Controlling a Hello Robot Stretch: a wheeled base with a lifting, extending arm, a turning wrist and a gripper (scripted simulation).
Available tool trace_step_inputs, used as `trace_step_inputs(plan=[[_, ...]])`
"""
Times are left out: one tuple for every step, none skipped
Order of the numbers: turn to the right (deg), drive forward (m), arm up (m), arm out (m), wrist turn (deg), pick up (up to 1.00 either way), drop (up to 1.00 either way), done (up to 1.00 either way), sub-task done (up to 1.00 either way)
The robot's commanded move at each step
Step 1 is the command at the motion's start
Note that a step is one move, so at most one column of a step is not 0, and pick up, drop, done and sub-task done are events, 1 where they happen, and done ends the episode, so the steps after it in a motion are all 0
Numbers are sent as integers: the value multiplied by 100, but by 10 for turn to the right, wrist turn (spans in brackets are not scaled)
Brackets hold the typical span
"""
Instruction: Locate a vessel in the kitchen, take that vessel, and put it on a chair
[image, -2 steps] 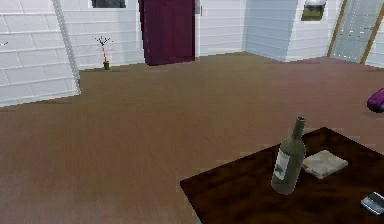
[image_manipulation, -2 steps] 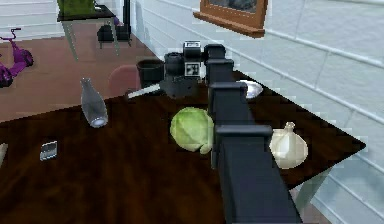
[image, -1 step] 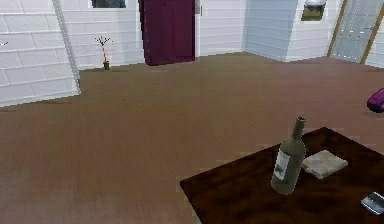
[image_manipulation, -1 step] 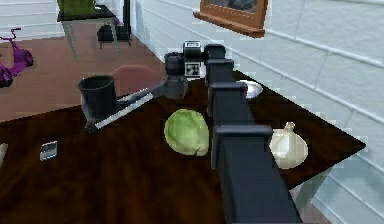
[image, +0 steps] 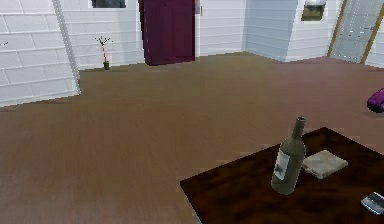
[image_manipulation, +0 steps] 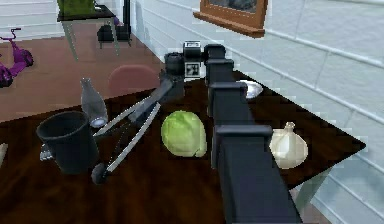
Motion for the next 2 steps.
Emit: trace_step_inputs(plan=[[0,0,0,0,-30,0,0,0,0],[0,0,0,-30,0,0,0,0,0]])
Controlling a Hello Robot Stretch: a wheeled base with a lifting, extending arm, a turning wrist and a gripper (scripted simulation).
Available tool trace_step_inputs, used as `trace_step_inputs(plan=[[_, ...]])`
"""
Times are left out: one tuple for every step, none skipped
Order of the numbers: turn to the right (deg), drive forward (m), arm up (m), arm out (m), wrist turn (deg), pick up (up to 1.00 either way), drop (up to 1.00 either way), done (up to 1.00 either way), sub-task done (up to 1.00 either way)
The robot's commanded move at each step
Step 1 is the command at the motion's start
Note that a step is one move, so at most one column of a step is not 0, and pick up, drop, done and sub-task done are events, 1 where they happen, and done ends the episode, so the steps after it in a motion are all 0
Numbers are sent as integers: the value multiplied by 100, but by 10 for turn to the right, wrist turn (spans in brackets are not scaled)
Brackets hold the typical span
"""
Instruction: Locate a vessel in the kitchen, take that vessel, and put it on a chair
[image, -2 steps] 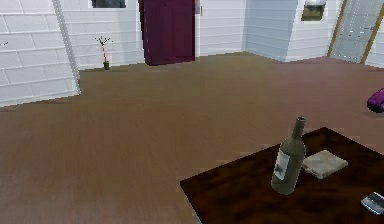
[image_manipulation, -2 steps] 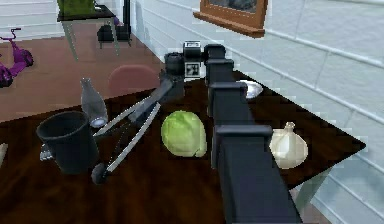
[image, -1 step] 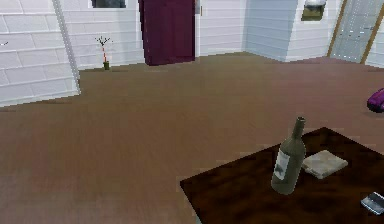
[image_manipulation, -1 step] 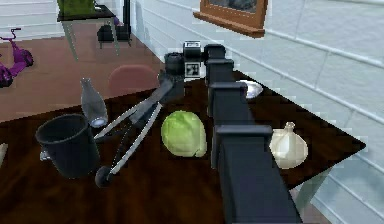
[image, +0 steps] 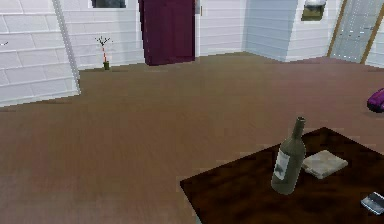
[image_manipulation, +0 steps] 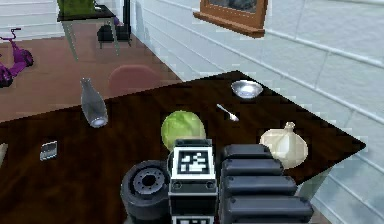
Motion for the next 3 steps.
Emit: trace_step_inputs(plan=[[-210,0,0,0,0,0,0,0,0],[0,85,0,0,0,0,0,0,0],[450,0,0,0,0,0,0,0,0]])
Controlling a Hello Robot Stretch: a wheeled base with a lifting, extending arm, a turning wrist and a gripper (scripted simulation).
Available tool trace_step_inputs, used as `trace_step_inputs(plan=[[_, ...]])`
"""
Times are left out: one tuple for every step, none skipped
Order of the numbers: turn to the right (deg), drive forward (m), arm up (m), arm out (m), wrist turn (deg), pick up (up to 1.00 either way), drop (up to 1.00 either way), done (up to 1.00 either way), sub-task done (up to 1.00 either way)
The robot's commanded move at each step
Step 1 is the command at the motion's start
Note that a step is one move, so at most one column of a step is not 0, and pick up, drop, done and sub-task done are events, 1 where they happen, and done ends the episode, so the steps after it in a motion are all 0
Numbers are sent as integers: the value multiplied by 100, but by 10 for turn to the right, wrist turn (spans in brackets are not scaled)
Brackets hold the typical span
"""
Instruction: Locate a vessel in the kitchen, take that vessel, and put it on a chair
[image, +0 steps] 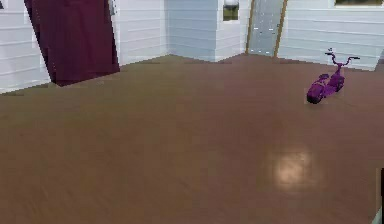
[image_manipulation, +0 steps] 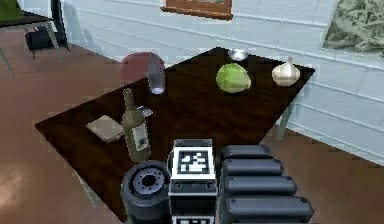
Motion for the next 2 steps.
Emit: trace_step_inputs(plan=[[330,0,0,0,0,0,0,0,0],[0,100,0,0,0,0,0,0,0]])
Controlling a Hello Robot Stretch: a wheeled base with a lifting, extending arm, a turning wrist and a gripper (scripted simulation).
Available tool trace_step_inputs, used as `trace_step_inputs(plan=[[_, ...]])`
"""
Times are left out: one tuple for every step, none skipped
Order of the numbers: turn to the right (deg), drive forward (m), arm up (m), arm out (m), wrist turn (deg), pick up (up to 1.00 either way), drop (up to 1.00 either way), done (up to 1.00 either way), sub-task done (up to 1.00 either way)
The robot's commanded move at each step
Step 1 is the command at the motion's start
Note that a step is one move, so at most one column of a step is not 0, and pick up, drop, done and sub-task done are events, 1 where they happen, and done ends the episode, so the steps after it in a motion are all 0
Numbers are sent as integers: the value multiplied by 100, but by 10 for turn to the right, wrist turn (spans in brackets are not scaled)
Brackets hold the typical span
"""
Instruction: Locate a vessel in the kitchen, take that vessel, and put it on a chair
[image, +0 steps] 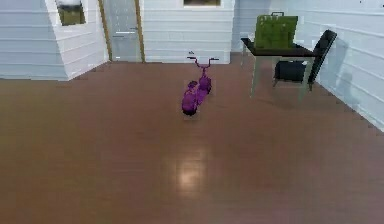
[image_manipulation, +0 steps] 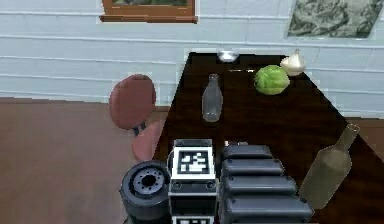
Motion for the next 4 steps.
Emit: trace_step_inputs(plan=[[30,0,0,0,0,0,0,0,0],[0,25,0,0,0,0,0,0,0],[450,0,0,0,0,0,0,0,0],[90,0,0,0,0,0,0,0,0]])
